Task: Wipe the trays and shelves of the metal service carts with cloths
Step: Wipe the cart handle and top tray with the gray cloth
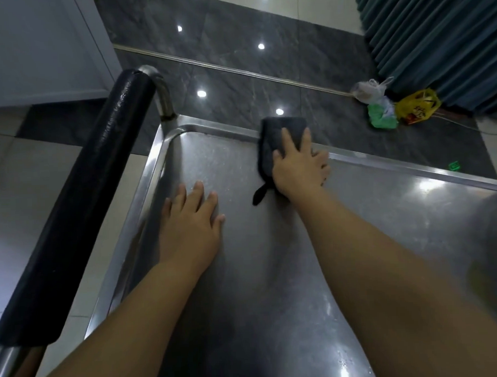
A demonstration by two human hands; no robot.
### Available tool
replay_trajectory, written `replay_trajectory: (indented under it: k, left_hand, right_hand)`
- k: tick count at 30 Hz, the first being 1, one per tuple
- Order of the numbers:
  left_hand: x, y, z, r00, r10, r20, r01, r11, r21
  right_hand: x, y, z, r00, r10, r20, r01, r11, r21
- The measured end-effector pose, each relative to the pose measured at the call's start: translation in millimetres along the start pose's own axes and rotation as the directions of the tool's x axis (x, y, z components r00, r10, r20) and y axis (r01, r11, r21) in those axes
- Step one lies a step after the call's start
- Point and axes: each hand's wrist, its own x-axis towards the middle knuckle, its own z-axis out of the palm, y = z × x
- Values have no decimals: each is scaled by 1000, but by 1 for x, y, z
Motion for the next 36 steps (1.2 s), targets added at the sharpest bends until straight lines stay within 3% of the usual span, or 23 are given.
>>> replay_trajectory:
  k: [1, 3, 4, 5, 7, 9, 11, 12, 13, 15, 16, 18, 19, 20, 21, 23, 25, 27, 30, 32, 34, 35, 36]
  left_hand:
    - [-1, 2, 0, 1000, -6, -7, 6, 1000, 8]
    - [-1, 4, 0, 1000, -14, -3, 14, 1000, 18]
    - [-1, 4, -1, 1000, -16, 6, 16, 1000, 20]
    - [0, 4, -1, 1000, -17, 17, 16, 1000, 25]
    - [-1, 4, -2, 999, -11, 44, 9, 998, 55]
    - [-3, 6, -4, 998, -21, 56, 17, 996, 82]
    - [-7, 12, -6, 997, -47, 66, 41, 996, 82]
    - [-11, 17, -6, 996, -53, 72, 47, 996, 81]
    - [-16, 22, -5, 996, -50, 74, 44, 996, 81]
    - [-30, 35, -2, 998, -28, 63, 24, 997, 76]
    - [-38, 42, -1, 998, -25, 59, 20, 997, 78]
    - [-53, 57, 4, 997, -24, 68, 18, 995, 96]
    - [-61, 64, 8, 997, -17, 72, 10, 995, 98]
    - [-68, 70, 12, 997, -11, 77, 3, 995, 95]
    - [-75, 76, 15, 997, -14, 81, 7, 996, 89]
    - [-91, 86, 22, 996, -49, 77, 44, 997, 66]
    - [-105, 93, 29, 995, -74, 70, 70, 996, 52]
    - [-118, 97, 36, 994, -84, 63, 82, 996, 30]
    - [-129, 97, 44, 994, -94, 61, 92, 995, 25]
    - [-131, 95, 46, 994, -94, 63, 92, 995, 25]
    - [-131, 94, 46, 994, -93, 61, 91, 995, 34]
    - [-130, 94, 46, 994, -90, 56, 87, 995, 44]
    - [-130, 94, 47, 995, -86, 52, 84, 995, 53]
  right_hand:
    - [-9, -7, 3, 987, -158, 19, 159, 987, -29]
    - [-29, -13, 8, 843, -532, 75, 537, 838, -95]
    - [-32, -8, 7, 770, -630, 101, 638, 760, -122]
    - [-28, 2, 3, 756, -647, 97, 654, 742, -151]
    - [-15, 36, -7, 893, -448, 31, 446, 876, -182]
    - [-4, 82, -19, 998, -64, -4, 64, 997, -45]
    - [-10, 111, -27, 980, 200, -1, -200, 980, 17]
    - [-18, 116, -26, 973, 229, -1, -229, 973, -16]
    - [-28, 116, -23, 983, 185, 2, -185, 981, -51]
    - [-52, 109, -14, 998, -60, 10, 60, 992, -109]
    - [-66, 108, -8, 972, -232, 18, 233, 961, -149]
    - [-87, 119, -2, 841, -534, 84, 539, 816, -210]
    - [-89, 131, -3, 783, -613, 107, 619, 752, -224]
    - [-85, 145, -9, 777, -621, 100, 626, 748, -219]
    - [-76, 159, -16, 831, -551, 71, 554, 809, -197]
    - [-56, 188, -29, 966, -253, 51, 257, 957, -135]
    - [-42, 201, -37, 997, 55, 49, -50, 995, -90]
    - [-51, 192, -37, 994, 103, 39, -100, 992, -72]
    - [-98, 164, -17, 954, -297, 50, 301, 948, -108]
    - [-142, 164, -3, 747, -664, 22, 661, 739, -129]
    - [-155, 185, -6, 553, -833, 12, 829, 548, -115]
    - [-146, 199, -10, 546, -838, -5, 832, 542, -118]
    - [-132, 214, -15, 618, -786, -23, 776, 614, -144]
